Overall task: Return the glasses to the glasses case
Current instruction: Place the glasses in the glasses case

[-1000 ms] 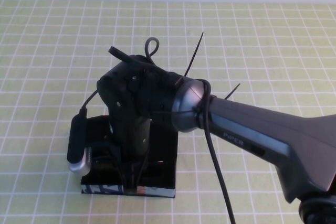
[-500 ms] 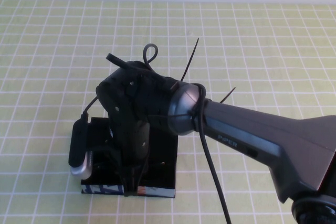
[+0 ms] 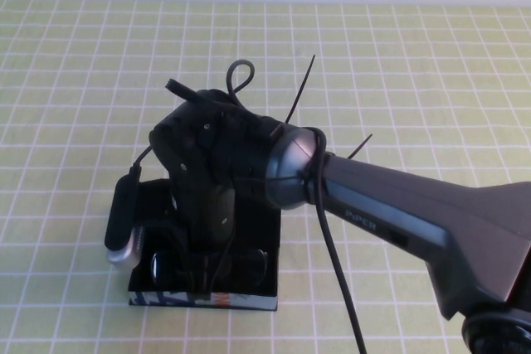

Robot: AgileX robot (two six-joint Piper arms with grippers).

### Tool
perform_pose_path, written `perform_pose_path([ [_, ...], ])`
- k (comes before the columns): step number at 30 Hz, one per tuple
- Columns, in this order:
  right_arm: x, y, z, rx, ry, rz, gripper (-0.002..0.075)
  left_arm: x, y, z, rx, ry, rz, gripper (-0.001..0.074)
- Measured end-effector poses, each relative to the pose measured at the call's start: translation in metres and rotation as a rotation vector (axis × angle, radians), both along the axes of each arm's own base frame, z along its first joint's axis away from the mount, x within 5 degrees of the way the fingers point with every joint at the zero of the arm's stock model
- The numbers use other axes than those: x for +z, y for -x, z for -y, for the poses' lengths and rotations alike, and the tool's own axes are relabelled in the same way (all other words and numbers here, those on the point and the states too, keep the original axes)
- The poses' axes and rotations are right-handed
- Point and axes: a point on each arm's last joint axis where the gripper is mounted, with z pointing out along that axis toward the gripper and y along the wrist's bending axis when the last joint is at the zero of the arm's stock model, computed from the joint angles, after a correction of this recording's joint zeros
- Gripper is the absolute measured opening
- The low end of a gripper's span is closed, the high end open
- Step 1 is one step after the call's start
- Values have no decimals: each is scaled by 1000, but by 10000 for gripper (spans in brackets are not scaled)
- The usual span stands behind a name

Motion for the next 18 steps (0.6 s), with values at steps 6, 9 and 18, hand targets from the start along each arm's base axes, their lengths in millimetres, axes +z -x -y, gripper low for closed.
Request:
perform_pose_path([
  [6,17,-3,-2,-1,-36,43,314,0,0,0,0,0,0,-4],
  [9,20,-4,-1,2,-30,65,314,0,0,0,0,0,0,-4],
  [18,67,-2,18,-163,-113,112,263,0,0,0,0,0,0,-4],
])
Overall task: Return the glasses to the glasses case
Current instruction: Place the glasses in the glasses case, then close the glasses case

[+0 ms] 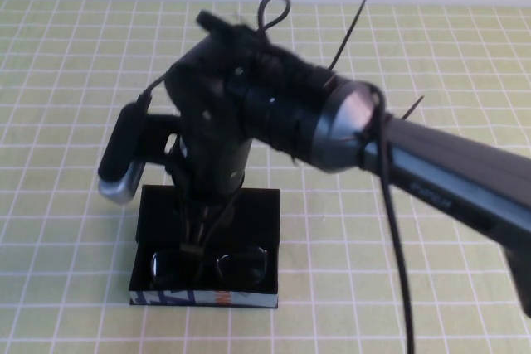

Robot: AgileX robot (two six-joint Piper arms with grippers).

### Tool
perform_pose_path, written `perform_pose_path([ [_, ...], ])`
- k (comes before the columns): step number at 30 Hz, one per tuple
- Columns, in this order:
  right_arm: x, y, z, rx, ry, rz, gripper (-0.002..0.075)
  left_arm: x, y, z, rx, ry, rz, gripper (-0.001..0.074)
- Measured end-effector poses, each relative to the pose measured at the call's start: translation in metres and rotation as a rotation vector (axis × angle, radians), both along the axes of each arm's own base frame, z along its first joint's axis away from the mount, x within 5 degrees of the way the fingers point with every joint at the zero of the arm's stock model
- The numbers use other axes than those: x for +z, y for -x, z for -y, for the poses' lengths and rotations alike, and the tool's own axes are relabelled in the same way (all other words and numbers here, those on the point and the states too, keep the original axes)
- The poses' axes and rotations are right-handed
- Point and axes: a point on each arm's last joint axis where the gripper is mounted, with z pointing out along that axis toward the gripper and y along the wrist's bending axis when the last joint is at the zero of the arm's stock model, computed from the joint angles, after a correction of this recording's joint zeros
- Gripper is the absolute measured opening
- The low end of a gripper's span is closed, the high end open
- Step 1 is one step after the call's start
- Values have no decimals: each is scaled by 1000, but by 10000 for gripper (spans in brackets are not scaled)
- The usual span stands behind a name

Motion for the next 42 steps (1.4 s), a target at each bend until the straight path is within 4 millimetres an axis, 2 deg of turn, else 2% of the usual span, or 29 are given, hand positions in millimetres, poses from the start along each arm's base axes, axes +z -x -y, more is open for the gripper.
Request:
perform_pose_path([
  [3,28,-3,16,-76,-61,23,153,0,0,0,0,0,0,-4],
  [4,33,-5,21,-95,-71,29,99,0,0,0,0,0,0,-4],
  [6,38,-14,32,-151,-85,32,38,0,0,0,0,0,0,-4],
  [12,37,-52,70,-356,-112,-6,-8,0,0,0,0,0,0,-4],
  [18,38,-75,96,-474,-226,-135,-11,0,0,0,0,0,0,-4],
  [27,40,-75,97,-476,-300,-218,-11,4,-1,0,2,9,43,-4],
  [33,39,-76,95,-477,-314,-221,-11,23,-4,2,49,378,204,-4],
  [36,35,-78,94,-479,-312,-229,-11,28,-4,1,59,451,255,-4],
  [42,20,-86,93,-515,-309,-254,-11,34,-4,0,62,471,315,-4],
])
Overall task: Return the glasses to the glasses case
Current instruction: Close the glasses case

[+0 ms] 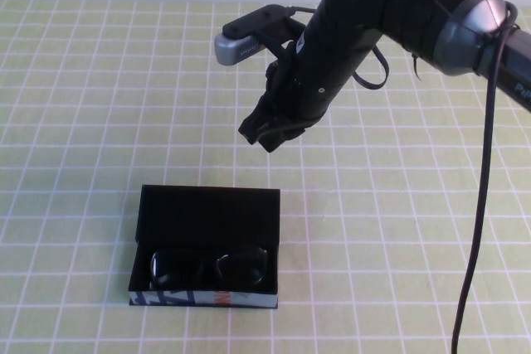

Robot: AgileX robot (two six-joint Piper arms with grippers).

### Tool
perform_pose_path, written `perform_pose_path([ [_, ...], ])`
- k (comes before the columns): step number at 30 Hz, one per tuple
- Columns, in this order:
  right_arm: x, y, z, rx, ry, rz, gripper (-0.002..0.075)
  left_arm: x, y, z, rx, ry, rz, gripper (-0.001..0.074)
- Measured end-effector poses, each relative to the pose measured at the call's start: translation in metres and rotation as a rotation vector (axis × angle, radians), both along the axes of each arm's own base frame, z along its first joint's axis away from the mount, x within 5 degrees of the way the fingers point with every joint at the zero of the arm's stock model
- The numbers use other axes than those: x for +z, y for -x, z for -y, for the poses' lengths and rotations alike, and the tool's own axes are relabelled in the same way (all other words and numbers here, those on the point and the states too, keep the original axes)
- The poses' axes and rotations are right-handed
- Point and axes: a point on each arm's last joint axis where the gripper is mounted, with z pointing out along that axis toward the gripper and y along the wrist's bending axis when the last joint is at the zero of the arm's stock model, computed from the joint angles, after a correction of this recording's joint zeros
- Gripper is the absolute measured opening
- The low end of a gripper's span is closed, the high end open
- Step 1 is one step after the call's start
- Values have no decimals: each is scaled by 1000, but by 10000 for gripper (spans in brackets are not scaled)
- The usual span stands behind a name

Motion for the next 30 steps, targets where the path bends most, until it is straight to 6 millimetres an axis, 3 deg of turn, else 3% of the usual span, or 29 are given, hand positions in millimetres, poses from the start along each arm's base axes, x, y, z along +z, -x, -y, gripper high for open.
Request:
perform_pose_path([
  [7,-4,-15,11,-68,-50,-3,-11,5,0,0,2,13,15,-4],
  [13,-7,-23,7,-96,-90,-8,-11,35,-16,10,-92,-50,-307,-4],
  [19,-10,-24,5,-79,-74,-44,-11,56,-50,32,-332,-239,-692,-4],
  [24,-11,-23,6,-75,-64,-58,-11,46,-73,59,-642,-266,-890,-4],
  [30,-14,-37,9,-98,-77,-40,-11,22,-102,80,-854,-223,-903,-4],
])
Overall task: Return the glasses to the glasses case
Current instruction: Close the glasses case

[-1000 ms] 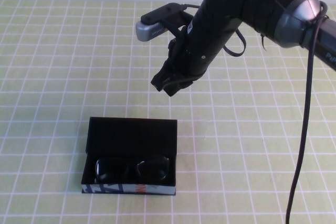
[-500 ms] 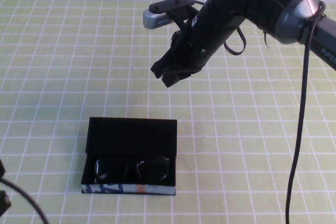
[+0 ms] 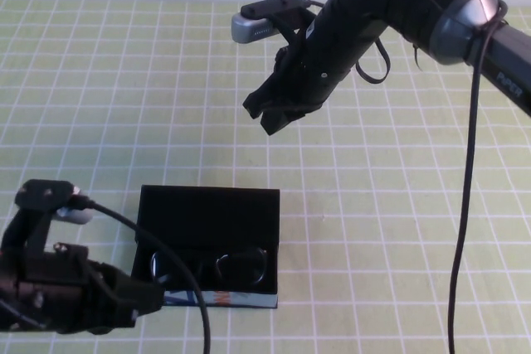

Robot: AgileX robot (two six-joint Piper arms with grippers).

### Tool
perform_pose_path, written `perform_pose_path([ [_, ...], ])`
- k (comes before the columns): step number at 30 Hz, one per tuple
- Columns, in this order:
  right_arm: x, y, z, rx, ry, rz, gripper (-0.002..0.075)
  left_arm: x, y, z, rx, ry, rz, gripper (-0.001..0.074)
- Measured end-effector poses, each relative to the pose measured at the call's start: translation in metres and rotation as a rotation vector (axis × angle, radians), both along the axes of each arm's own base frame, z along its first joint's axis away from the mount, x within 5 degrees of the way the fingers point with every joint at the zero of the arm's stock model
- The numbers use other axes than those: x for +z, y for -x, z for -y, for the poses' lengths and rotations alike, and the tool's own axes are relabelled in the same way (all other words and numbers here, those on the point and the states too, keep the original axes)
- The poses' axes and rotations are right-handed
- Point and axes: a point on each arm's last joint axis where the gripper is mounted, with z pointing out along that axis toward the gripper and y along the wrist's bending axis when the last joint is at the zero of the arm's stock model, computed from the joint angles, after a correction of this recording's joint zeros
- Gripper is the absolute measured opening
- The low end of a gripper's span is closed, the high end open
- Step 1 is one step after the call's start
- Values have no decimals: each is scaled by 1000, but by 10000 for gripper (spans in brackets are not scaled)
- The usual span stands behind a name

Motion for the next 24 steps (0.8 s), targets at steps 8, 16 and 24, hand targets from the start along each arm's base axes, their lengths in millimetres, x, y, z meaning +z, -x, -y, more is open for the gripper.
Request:
perform_pose_path([
  [8,-15,-22,-16,6,-45,-15,-11,-38,-31,11,-36,48,-87,-4],
  [16,-33,-30,-23,-12,-82,-69,-11,-56,-37,15,-89,58,-114,-4],
  [24,-46,-33,-26,-15,-84,-100,-11,-61,-32,30,-152,54,-121,-4],
])
